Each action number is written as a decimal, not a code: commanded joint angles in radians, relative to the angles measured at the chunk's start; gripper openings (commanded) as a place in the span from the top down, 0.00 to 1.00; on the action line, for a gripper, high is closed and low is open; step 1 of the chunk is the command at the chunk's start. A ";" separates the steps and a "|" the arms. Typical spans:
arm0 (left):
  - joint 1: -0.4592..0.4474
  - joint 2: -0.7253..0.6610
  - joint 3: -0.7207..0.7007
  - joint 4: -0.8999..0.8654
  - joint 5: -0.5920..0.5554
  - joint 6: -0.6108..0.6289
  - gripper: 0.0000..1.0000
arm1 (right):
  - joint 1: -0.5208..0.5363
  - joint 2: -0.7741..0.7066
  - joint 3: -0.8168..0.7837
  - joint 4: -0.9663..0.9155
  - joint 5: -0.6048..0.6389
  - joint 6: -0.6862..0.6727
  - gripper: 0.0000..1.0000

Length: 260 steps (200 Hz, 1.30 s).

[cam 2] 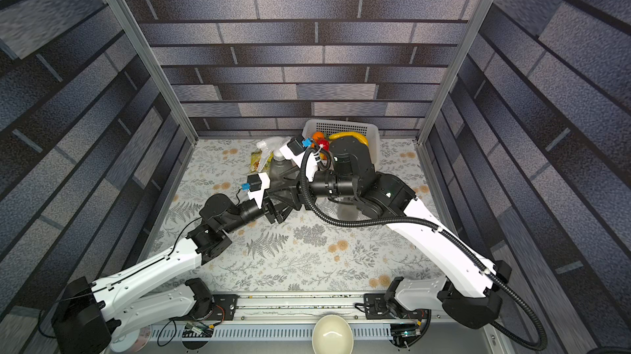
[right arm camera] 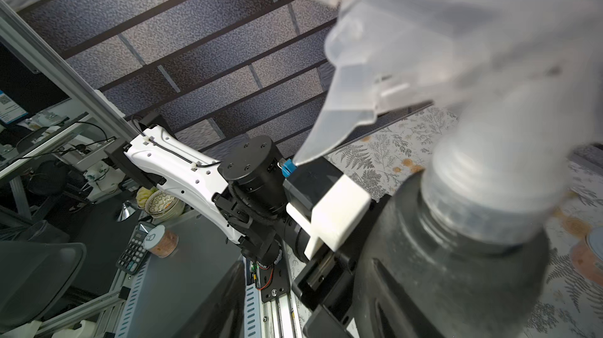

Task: Attach spray nozzles to spray bottles
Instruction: Screw the spray nozzle on the spray bottle.

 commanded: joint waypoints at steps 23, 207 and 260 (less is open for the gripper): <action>0.001 -0.025 -0.006 0.059 0.046 -0.037 0.46 | -0.023 -0.068 0.010 -0.010 0.221 -0.077 0.46; -0.025 -0.018 0.035 0.029 0.069 -0.023 0.46 | -0.130 0.127 0.093 0.154 -0.104 0.026 0.67; -0.019 0.020 0.062 0.025 0.016 0.004 0.46 | -0.070 0.127 0.026 0.174 0.128 0.025 0.84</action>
